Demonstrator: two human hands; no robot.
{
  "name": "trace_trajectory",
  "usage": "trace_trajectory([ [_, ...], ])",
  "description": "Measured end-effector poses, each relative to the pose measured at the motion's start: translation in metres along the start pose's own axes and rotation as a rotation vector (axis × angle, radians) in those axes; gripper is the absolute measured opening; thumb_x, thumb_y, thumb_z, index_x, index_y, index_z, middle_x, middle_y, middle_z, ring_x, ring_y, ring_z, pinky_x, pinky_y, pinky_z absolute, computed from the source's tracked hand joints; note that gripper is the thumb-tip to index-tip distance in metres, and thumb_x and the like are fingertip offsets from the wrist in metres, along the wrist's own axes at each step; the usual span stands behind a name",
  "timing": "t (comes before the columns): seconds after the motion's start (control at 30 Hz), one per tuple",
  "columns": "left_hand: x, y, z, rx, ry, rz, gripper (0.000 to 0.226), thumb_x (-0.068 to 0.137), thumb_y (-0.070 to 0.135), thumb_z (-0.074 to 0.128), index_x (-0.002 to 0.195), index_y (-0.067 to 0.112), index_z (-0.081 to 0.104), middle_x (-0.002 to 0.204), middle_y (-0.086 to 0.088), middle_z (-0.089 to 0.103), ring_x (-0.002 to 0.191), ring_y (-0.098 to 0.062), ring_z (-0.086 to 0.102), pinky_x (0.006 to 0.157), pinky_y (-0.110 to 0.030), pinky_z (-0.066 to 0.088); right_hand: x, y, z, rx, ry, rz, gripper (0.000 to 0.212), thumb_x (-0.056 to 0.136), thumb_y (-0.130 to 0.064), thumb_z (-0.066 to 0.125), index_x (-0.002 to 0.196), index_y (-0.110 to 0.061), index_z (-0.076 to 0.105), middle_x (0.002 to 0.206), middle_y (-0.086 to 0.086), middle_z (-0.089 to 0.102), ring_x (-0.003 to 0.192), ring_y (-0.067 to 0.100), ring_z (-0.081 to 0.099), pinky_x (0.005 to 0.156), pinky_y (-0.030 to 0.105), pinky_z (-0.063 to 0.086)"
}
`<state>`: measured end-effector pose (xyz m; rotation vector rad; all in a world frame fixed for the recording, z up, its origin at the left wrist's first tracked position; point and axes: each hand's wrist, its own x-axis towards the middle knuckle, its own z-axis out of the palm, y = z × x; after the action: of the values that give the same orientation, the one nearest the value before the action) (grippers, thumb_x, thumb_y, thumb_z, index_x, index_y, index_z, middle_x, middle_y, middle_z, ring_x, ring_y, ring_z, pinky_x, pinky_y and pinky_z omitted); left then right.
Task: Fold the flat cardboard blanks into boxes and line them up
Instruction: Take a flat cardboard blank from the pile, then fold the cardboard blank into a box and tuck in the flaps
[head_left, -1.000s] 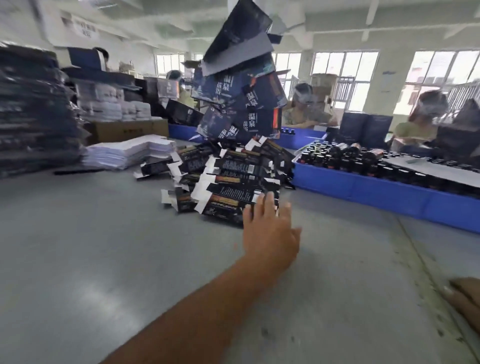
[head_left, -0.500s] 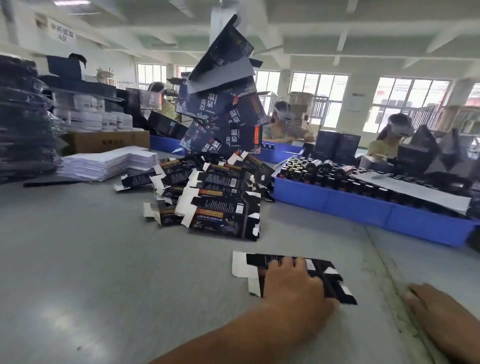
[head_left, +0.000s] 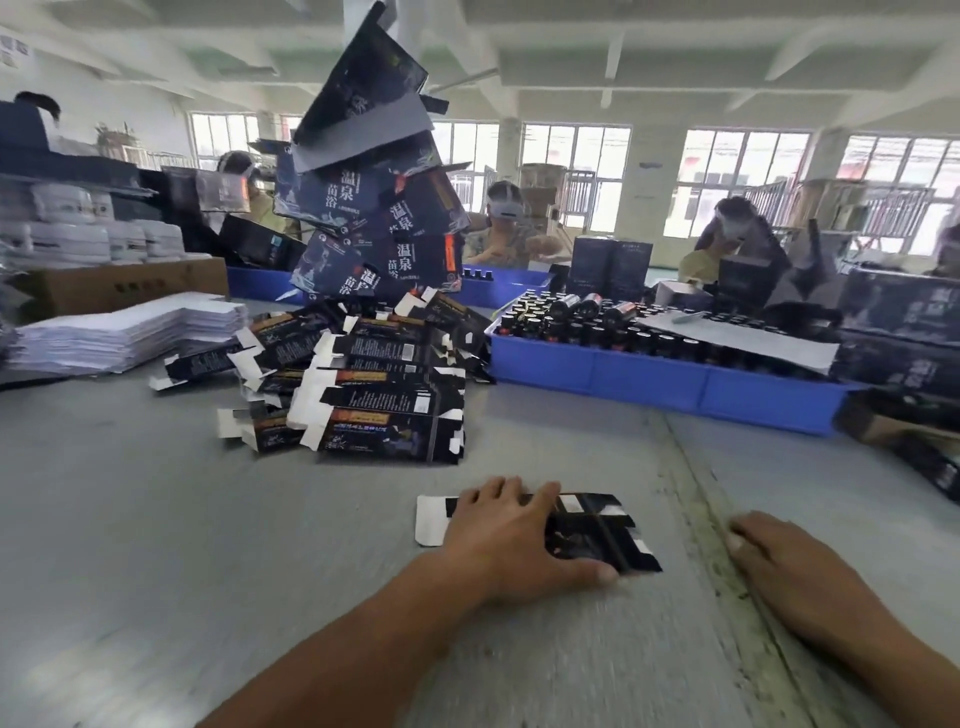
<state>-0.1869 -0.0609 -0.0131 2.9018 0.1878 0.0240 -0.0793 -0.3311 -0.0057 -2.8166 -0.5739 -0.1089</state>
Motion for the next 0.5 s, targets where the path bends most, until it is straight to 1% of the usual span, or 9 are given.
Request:
trace_trajectory([
  [0.07,-0.001,0.001,-0.002,0.029,0.043,0.022,0.119,0.057,0.106,0.030,0.154,0.038,0.018,0.153,-0.004,0.038,0.141,-0.027,0.031,0.115,-0.050,0.021,-0.005,-0.005,-0.003,0.085,0.012,0.017,0.024,0.107,-0.033,0.040,0.114,-0.027,0.061,0.120,-0.001,0.063,0.106,0.017,0.055,0.089,0.030,0.040],
  [0.17,-0.003,0.002,-0.003,0.040,0.082,0.043,0.124,0.052,0.108,0.029,0.153,0.036,0.019,0.149,-0.003,0.042,0.136,-0.027,0.036,0.113,-0.048,0.025,-0.011,-0.015,-0.007,0.276,0.044,0.031,0.020,0.106,-0.031,0.045,0.103,-0.028,0.064,0.109,-0.002,0.066,0.097,0.015,0.058,0.082,0.029,0.039],
  [0.27,-0.004,0.003,-0.004,0.028,0.120,0.054,0.124,0.053,0.107,0.035,0.154,0.037,0.015,0.147,-0.004,0.042,0.134,-0.026,0.038,0.113,-0.046,0.028,-0.015,-0.026,-0.016,0.411,0.052,0.038,0.019,0.104,-0.030,0.050,0.104,-0.026,0.068,0.104,-0.007,0.068,0.094,0.008,0.060,0.078,0.027,0.040],
  [0.33,-0.004,0.004,-0.004,0.036,0.155,0.078,0.123,0.055,0.105,0.037,0.154,0.038,0.010,0.144,-0.003,0.041,0.131,-0.025,0.040,0.111,-0.043,0.032,-0.019,-0.031,-0.021,0.496,0.033,0.033,0.015,0.104,-0.032,0.052,0.103,-0.031,0.067,0.101,-0.016,0.066,0.092,-0.001,0.058,0.073,0.020,0.041],
  [0.37,-0.004,0.004,-0.005,0.055,0.179,0.100,0.122,0.056,0.105,0.036,0.155,0.038,0.008,0.144,-0.003,0.041,0.129,-0.025,0.041,0.110,-0.042,0.034,-0.022,-0.033,-0.023,0.561,0.029,0.035,0.014,0.103,-0.033,0.053,0.098,-0.032,0.066,0.099,-0.018,0.067,0.092,-0.004,0.059,0.073,0.017,0.041],
  [0.4,-0.004,0.005,-0.006,0.079,0.203,0.127,0.121,0.058,0.104,0.035,0.155,0.038,0.006,0.143,-0.002,0.041,0.128,-0.024,0.042,0.109,-0.040,0.035,-0.025,-0.035,-0.023,0.639,0.032,0.042,0.016,0.102,-0.034,0.054,0.094,-0.032,0.068,0.097,-0.017,0.070,0.092,-0.003,0.062,0.075,0.018,0.045],
  [0.43,-0.004,0.006,-0.007,0.102,0.227,0.156,0.119,0.060,0.104,0.033,0.155,0.038,0.005,0.143,-0.001,0.041,0.127,-0.023,0.043,0.108,-0.039,0.035,-0.027,-0.037,-0.022,0.727,0.040,0.053,0.017,0.102,-0.035,0.055,0.092,-0.031,0.069,0.095,-0.015,0.073,0.092,0.000,0.066,0.079,0.022,0.049],
  [0.5,-0.006,0.010,-0.009,0.139,0.284,0.211,0.115,0.063,0.103,0.028,0.154,0.038,0.005,0.142,0.002,0.042,0.125,-0.020,0.045,0.105,-0.036,0.037,-0.032,-0.040,-0.018,0.883,0.057,0.086,0.017,0.102,-0.033,0.055,0.096,-0.029,0.070,0.095,-0.011,0.077,0.094,0.005,0.070,0.086,0.028,0.054],
])
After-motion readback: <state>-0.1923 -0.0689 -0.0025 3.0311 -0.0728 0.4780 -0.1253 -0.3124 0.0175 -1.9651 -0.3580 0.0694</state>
